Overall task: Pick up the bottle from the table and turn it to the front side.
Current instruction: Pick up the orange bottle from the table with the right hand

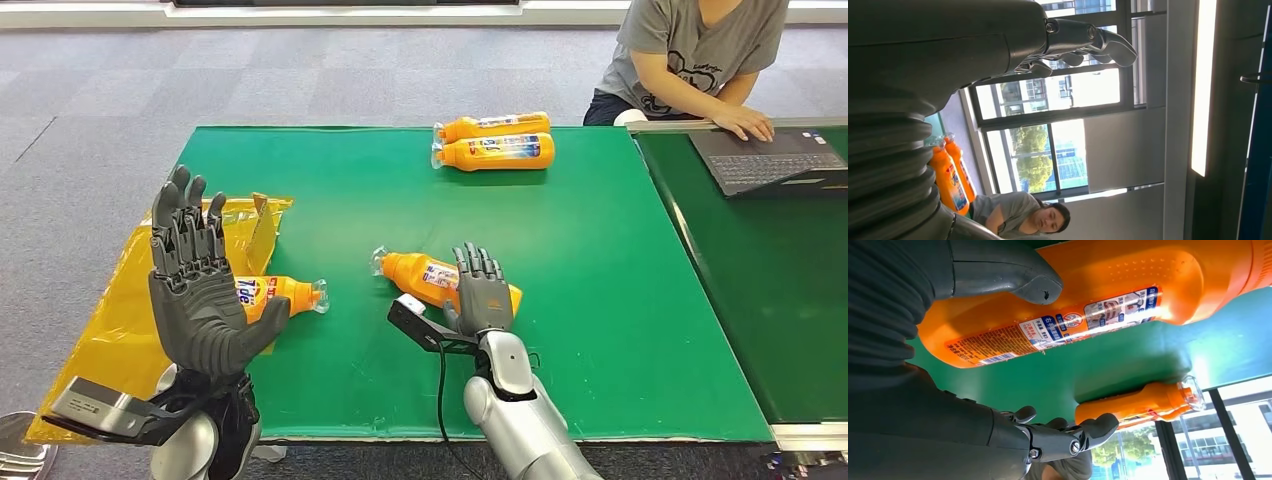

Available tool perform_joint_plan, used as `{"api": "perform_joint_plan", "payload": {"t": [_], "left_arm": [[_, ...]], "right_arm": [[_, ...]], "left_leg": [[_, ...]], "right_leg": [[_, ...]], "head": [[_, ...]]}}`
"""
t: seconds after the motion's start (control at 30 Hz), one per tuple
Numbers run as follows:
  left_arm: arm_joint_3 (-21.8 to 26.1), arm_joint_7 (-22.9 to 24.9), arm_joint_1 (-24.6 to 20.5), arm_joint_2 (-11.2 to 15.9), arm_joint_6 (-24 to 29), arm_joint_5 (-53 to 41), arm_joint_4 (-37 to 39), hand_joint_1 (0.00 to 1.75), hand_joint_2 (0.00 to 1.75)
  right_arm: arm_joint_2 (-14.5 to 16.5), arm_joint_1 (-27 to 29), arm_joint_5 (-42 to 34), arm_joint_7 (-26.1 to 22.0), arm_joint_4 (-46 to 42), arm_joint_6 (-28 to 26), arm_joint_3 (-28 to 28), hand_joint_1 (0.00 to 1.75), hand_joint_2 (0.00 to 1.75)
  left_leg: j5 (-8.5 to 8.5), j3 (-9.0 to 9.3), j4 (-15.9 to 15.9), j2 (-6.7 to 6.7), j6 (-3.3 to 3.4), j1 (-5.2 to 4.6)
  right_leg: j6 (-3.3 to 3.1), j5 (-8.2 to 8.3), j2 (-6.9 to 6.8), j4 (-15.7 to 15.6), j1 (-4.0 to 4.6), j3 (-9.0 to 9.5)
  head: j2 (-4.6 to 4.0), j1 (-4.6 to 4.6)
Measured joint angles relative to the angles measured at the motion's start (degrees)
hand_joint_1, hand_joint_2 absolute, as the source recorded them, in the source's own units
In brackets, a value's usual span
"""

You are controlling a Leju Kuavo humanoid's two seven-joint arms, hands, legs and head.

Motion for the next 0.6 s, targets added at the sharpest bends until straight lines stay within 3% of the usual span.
{"api": "perform_joint_plan", "payload": {"t": [0.13, 0.33, 0.6], "left_arm": [[0.0, 0.04, -0.2, -0.02, -0.15, 0.0, 0.2, 0.0, 1.75], [0.0, 0.4, -1.66, -0.27, -0.78, 0.0, 0.98, 0.0, 1.75], [0.0, 0.48, -2.13, -0.32, -1.15, 0.0, 1.5, 0.0, 1.75]], "right_arm": [[-0.13, -0.02, -0.36, 0.55, 0.26, 1.49, 0.0, 0.0, 1.75], [-0.66, -0.98, -0.84, 3.24, 3.25, 8.94, 0.0, 0.0, 1.75], [-0.87, -3.35, -1.06, 2.32, 7.65, 9.31, 0.03, 0.0, 1.75]], "left_leg": [[0.0, 0.0, 0.0, 0.0, 0.0, 0.0], [0.0, 0.01, 0.0, 0.0, 0.0, -0.01], [0.0, 0.1, 0.0, 0.04, 0.0, 0.0]], "right_leg": [[0.0, 0.0, 0.01, 0.0, 0.0, -0.01], [0.02, 0.02, 0.02, 0.0, -0.01, 0.01], [0.01, 0.02, 0.08, 0.0, 0.0, 0.07]], "head": [[0.0, 0.0], [0.0, 0.0], [0.0, 0.0]]}}
